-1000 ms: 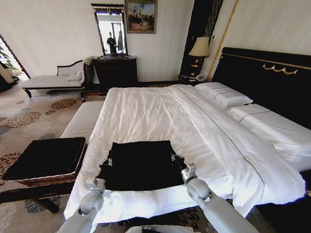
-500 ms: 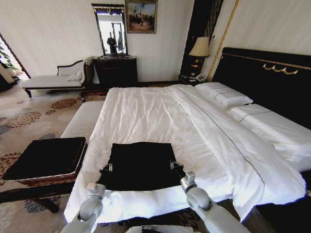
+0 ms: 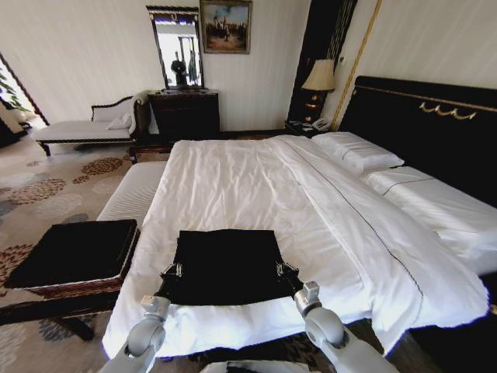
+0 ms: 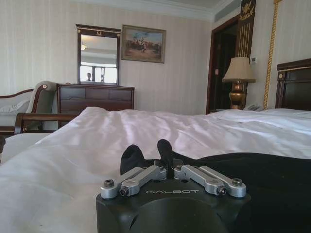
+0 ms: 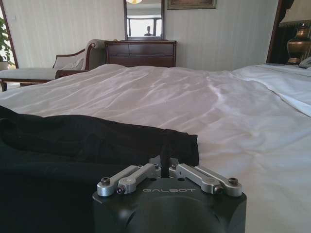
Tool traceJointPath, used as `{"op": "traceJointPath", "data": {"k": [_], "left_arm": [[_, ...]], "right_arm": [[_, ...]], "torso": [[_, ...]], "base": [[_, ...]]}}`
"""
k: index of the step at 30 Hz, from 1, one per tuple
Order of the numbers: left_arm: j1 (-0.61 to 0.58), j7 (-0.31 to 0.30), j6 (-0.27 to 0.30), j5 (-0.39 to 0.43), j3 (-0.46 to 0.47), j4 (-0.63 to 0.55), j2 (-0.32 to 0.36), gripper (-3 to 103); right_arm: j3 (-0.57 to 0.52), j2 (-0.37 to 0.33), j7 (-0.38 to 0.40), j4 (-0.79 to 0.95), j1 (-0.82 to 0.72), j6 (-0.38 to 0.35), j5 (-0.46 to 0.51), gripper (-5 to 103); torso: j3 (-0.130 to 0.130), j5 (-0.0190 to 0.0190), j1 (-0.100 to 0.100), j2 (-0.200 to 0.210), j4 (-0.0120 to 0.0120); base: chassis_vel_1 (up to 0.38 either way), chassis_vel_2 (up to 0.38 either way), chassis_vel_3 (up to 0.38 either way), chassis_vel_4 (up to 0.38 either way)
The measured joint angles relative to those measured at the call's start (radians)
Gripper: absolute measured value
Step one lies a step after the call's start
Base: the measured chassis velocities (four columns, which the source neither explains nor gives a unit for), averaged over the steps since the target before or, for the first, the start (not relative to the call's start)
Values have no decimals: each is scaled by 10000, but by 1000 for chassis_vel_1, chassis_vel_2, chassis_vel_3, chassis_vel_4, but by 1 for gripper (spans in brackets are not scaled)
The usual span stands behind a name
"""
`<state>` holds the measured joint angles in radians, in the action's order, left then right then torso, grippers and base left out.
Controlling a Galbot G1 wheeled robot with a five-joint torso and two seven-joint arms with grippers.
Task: Fold the clothes on the bed and place them into the basket.
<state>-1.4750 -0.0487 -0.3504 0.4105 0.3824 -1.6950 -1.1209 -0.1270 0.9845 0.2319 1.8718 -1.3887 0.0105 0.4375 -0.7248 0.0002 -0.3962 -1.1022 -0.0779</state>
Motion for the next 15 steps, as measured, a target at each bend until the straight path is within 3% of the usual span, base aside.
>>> {"op": "traceJointPath", "data": {"k": [12, 15], "left_arm": [[-307, 53, -52, -9, 153, -121, 52, -1], [-476, -15, -41, -40, 207, -270, 110, 14]], "right_arm": [[-122, -63, -81, 85, -329, 85, -226, 2], [-25, 4, -163, 7, -382, 162, -340, 0]], "torso": [[0, -2, 0, 0, -1], [0, -2, 1, 0, 0]], "base": [[0, 0, 0, 0], [0, 0, 0, 0]]}}
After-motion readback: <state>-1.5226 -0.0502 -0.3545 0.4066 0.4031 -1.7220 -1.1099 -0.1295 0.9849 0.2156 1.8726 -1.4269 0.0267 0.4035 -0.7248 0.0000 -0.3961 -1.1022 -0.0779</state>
